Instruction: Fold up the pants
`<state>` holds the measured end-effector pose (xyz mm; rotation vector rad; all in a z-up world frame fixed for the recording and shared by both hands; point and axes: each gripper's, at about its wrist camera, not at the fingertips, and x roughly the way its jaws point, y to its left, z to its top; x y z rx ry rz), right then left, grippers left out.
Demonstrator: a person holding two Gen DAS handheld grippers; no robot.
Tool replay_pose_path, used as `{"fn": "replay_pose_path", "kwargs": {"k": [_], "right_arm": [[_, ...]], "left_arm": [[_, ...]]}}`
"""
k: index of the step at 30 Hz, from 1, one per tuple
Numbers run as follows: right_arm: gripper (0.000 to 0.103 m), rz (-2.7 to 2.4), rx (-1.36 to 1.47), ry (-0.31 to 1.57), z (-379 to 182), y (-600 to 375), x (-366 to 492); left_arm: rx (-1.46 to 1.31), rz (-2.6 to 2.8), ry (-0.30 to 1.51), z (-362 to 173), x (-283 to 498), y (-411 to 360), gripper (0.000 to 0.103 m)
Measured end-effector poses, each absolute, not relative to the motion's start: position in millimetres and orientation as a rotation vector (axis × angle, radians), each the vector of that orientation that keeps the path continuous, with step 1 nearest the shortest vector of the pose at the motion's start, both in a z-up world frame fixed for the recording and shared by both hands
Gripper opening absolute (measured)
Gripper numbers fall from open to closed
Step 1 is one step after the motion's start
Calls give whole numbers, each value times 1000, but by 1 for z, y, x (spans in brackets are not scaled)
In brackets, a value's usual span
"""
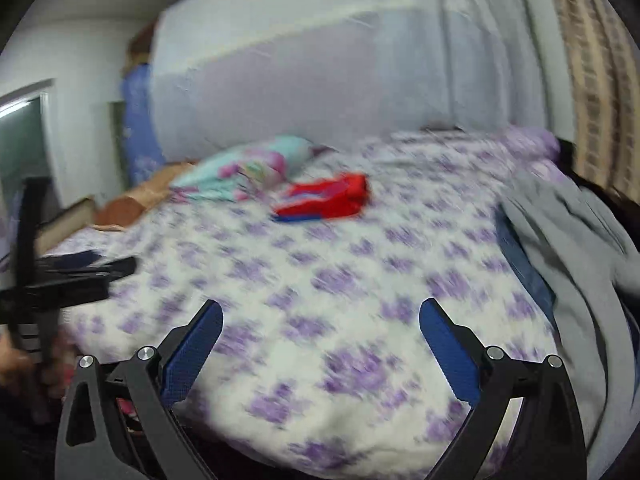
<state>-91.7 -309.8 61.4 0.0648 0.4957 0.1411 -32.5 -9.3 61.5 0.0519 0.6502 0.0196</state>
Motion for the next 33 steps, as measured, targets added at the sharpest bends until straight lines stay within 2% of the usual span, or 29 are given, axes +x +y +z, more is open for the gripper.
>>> {"fn": "replay_pose_path", "kwargs": {"k": [6,33], "right_arm": [[99,73,76,496,43,-318,-89],[99,68,50,506,40,-315,-80]], "left_arm": [[68,12,703,40,-26,-13,98],[34,-46,689,31,-20,-13,98]]}}
